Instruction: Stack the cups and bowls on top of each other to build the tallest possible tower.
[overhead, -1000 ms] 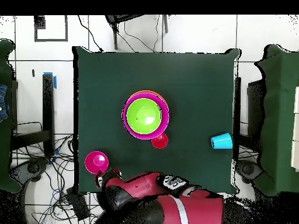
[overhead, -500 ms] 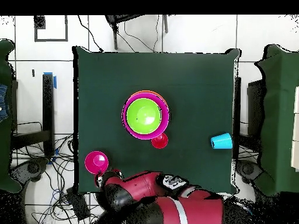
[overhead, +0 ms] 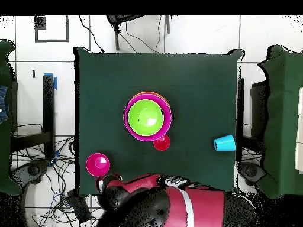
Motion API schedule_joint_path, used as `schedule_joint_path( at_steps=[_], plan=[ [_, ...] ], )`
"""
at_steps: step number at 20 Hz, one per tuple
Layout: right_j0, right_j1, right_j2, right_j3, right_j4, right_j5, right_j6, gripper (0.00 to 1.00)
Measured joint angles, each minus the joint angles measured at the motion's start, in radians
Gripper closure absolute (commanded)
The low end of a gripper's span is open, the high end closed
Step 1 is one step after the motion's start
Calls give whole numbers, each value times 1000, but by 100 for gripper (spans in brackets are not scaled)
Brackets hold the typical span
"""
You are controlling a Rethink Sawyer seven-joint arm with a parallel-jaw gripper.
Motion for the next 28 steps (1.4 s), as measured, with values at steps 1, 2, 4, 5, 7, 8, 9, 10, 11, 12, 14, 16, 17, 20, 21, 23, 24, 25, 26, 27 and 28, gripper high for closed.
schedule_joint_path(
  at_steps=[1, 2, 4, 5, 7, 8, 9, 10, 11, 12, 14, 16, 17, 20, 21, 23, 24, 25, 26, 27, 28],
  plan=[
    [-2, 14, 0, -6, -1, 0, 0, 0],
    [-3, 20, 0, -9, -2, 0, 0, 0],
    [-5, 39, 0, -16, -6, 0, 0, 0],
    [-6, 46, 0, -19, -8, 0, 0, 0],
    [-8, 57, 0, -23, -11, 0, 0, 0],
    [-9, 67, 0, -27, -16, 0, 0, 0],
    [-10, 73, 0, -28, -18, 0, 0, 0],
    [-11, 81, 0, -31, -23, 0, 0, 0],
    [-12, 93, 0, -35, -29, 0, 0, 0],
    [-13, 101, 0, -39, -33, 0, 0, 0],
    [-14, 108, 0, -42, -37, 0, 0, 0],
    [-18, 123, 0, -47, -45, -1, 0, 0],
    [-20, 131, 0, -49, -50, -2, 0, 0],
    [-30, 155, 0, -57, -67, -8, 0, 0],
    [-33, 161, 0, -60, -73, -10, 0, 0],
    [-48, 186, 1, -73, -88, -13, 0, 0],
    [-52, 191, 2, -75, -91, -13, 0, 0],
    [-57, 197, 3, -79, -95, -13, 0, 0],
    [-66, 206, 5, -85, -101, -13, 0, 0],
    [-70, 210, 7, -89, -105, -13, 0, 0],
    [-76, 217, 11, -94, -111, -13, 0, 0]
  ],
)
